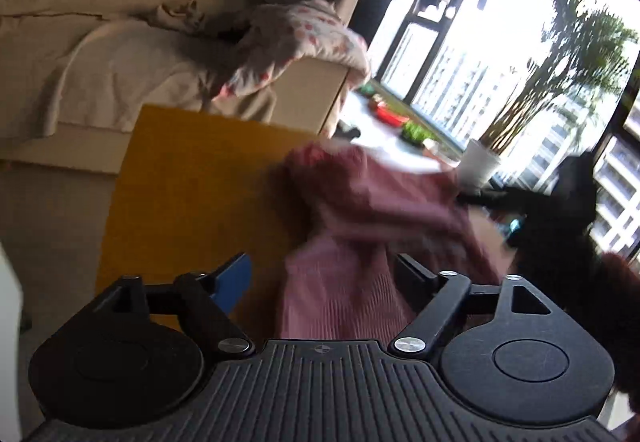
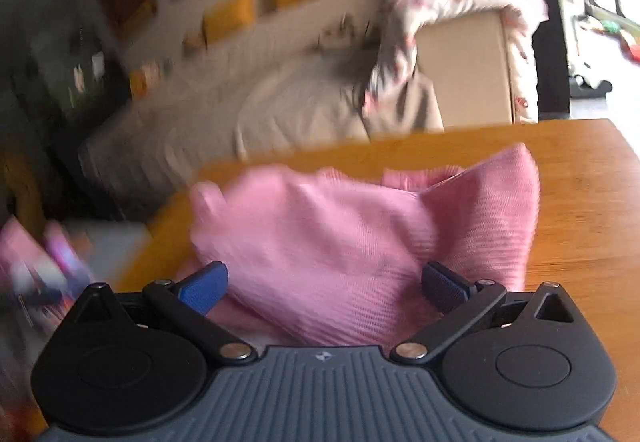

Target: Fold clothes

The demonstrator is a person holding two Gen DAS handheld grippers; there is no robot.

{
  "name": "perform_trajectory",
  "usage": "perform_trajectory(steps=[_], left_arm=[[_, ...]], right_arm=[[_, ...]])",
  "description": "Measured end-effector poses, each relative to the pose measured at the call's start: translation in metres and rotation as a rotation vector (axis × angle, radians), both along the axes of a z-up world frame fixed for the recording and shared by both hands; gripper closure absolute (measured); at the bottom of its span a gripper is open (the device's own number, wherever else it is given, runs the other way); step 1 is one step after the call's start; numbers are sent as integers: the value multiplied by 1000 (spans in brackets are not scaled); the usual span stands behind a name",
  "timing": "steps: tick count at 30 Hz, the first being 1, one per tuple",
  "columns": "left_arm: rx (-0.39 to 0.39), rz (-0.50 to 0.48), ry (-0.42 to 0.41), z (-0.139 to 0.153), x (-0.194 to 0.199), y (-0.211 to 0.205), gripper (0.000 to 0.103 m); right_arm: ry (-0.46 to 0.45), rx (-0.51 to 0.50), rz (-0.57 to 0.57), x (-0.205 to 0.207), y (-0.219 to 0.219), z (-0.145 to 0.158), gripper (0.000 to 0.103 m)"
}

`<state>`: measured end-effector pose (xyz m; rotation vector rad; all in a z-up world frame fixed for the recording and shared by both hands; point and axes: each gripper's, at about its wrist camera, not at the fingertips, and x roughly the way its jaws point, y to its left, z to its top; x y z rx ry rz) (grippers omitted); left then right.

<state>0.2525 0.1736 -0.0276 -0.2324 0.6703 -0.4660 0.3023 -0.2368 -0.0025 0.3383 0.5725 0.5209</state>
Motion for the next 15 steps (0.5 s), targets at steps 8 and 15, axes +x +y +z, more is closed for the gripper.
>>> perform_trajectory(steps=[8,15], left_arm=[[-23,150,0,-16,-49,-11,10],[-8,248,45,-28,-56,-14,16]], right_arm=[[-26,-98,-15,-88,-7,-12,8],[-23,-183,1,-164,-8,-30,47]])
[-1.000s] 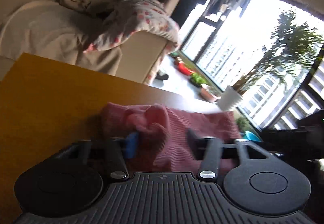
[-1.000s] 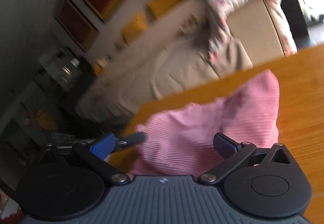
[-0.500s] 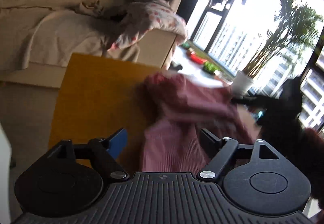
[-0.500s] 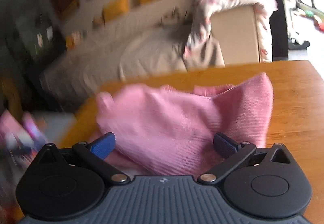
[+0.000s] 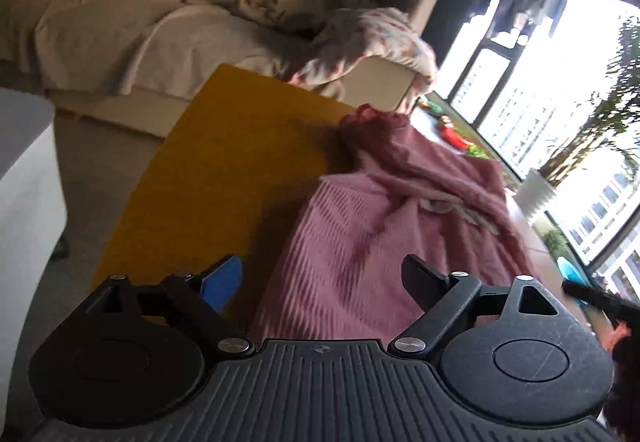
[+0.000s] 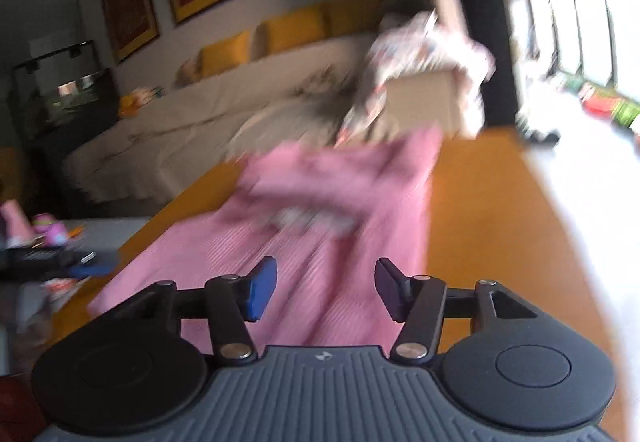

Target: Fold clothes

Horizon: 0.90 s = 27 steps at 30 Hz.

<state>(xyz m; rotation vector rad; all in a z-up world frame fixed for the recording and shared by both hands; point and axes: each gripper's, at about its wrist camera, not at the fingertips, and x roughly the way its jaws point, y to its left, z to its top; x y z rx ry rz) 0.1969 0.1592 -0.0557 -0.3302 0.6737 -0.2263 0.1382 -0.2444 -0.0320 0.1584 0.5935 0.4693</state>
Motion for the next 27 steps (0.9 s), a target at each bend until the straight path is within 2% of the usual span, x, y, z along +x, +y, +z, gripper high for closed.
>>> perform_trajectory(steps=[3,6,7,8,9,10,12,17,21,24,27], left_arm=[[19,9,7,-4,-2,-4,19],[81,25,-5,-7,-2,-14,29],[108,24,-13,-8,-2,-18,40],[134,24,-20,-9,-3,-23,47],[166,20,-28,-9,-3,-27,60],[205,12,-36,-10,-3,-32,79],[252,-16,-48,-9,-4,-39,92],[450,-148,-171,18,-12,-70,96],[594,-379,-208,22,-27,-113,96],[656,-534,-189,10,-42,-137,96],[635,-593,-152,0,-49,-142,96]], right_arm=[[41,-5,25,1,10,-18,45],[48,39,24,-2,10,-27,34],[44,56,26,-3,9,-28,29],[41,73,29,-4,9,-29,25],[37,90,31,-5,8,-30,24],[33,107,33,-6,7,-31,22],[37,134,31,-5,5,-33,20],[48,199,25,-1,-2,-36,18],[58,252,21,2,-7,-39,16],[62,275,19,4,-10,-40,15],[60,251,24,5,-6,-39,14]])
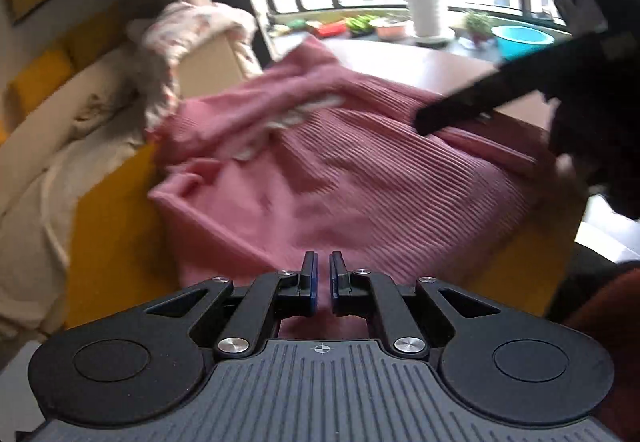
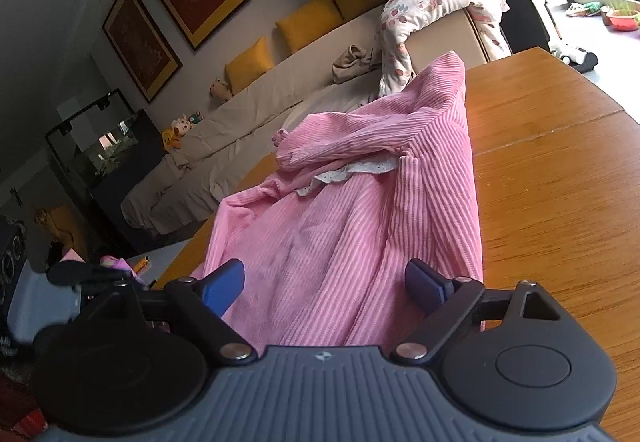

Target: Fold clothes

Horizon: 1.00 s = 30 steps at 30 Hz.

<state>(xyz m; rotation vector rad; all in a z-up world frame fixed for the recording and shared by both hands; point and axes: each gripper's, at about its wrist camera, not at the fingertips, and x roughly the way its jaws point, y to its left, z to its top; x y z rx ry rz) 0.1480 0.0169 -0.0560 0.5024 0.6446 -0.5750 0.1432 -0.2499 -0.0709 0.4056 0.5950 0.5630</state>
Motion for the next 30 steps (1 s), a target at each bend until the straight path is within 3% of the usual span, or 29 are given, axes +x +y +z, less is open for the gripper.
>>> perform_trajectory(steps=[3,6,8,10,11,14,18,20,26,29,30], left_arm=[[-71,25,40,-3,1,9,94],[-204,82,71,10,-1,29,86],[-279,109,31,26,-11,42,66],[-322,153,-26,37,-20,53,28],[-323,178,-46,40,-23,57,24],[-301,255,-58,33,-24,61,17],[-281,391,-90,19,-14,69,16],[-327,481,-80,13,-9,85,15],[-533,651,70,-7,4,127,16],[-530,640,45,-10,11,122,31],[-526,632,38,-11,14,119,51]], right_arm=[[-7,-79,9,0,10,9,13],[-34,-96,80,12,28,36,13],[-53,-105,129,20,41,55,27],[-72,-114,178,29,53,74,43],[-46,-103,185,40,62,74,51],[49,-63,197,74,89,71,57],[177,-9,213,120,124,67,57],[218,8,206,137,135,64,57],[134,-134,173,128,128,43,55],[170,-98,163,128,120,31,55],[178,-81,158,129,118,29,55]])
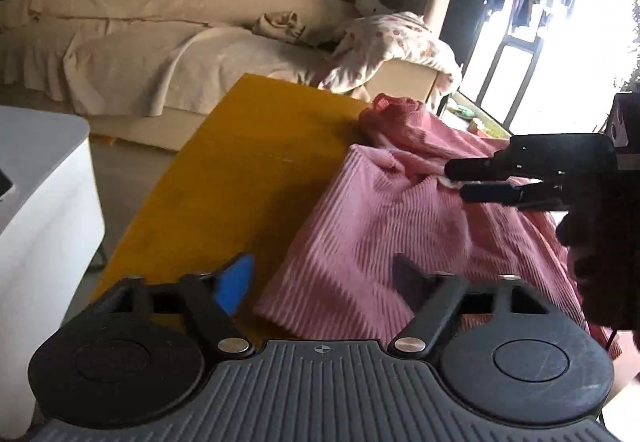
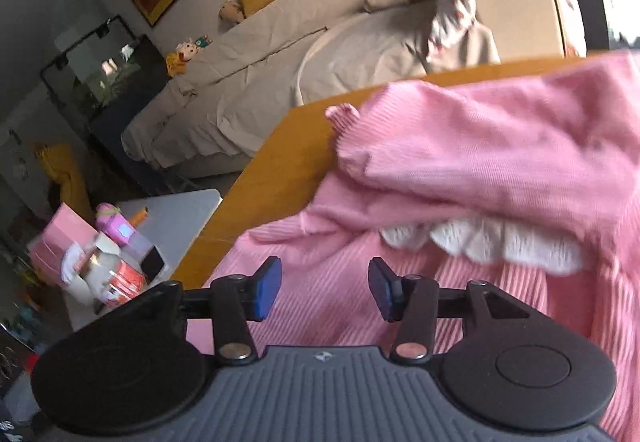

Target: Fold clothes

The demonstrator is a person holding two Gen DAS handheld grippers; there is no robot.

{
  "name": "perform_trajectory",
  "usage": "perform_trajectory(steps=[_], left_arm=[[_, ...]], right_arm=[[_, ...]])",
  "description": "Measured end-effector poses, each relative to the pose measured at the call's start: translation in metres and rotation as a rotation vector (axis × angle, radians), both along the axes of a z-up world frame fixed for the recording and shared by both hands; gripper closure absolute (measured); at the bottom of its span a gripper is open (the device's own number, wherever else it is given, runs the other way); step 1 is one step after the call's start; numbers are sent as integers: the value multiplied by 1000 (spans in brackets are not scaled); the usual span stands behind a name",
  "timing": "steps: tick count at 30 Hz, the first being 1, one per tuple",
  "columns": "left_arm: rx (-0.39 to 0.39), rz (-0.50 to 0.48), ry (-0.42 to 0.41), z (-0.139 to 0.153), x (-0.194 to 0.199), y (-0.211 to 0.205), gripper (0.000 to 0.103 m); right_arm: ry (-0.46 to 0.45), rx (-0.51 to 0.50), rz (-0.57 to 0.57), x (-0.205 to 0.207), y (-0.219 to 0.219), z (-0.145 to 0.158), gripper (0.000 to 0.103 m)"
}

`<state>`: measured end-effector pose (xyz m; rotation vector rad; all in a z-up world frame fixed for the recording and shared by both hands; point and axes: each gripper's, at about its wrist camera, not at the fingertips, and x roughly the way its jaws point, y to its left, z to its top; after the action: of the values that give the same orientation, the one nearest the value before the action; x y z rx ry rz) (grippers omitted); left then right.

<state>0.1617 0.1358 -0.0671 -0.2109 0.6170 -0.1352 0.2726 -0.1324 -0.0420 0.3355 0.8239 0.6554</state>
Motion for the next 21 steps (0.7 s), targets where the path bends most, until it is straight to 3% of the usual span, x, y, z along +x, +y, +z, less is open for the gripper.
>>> perform_trajectory(steps=[1,2,4,7,11,16,17,18,21], left_arm=[[9,-9,-4,-1,3,-3,82],[14,-28,0,-3,6,-6,94],[42,-83,-13,-3,7,-13,96],[155,-175,-98,13,-4,-31,96],[271,-324,-145,21,-13,-58,96],[345,-477,-115,9,-13,-84,96],[344,-497,-103,7,-13,-86,96],[343,-516,-91,5,-13,-88,96],[330,-553,-60,-1,-13,-91,96]], right_arm=[[30,25,-7,4,1,-2,55],[63,53,-15,9,3,-4,55],[130,107,-30,18,6,-7,55],[229,188,-53,32,11,-13,55],[362,297,-84,51,18,-20,53],[324,237,-84,64,43,-27,55],[306,229,-71,66,48,-27,72],[284,213,-65,66,51,-24,81],[160,165,-46,59,48,-4,93]])
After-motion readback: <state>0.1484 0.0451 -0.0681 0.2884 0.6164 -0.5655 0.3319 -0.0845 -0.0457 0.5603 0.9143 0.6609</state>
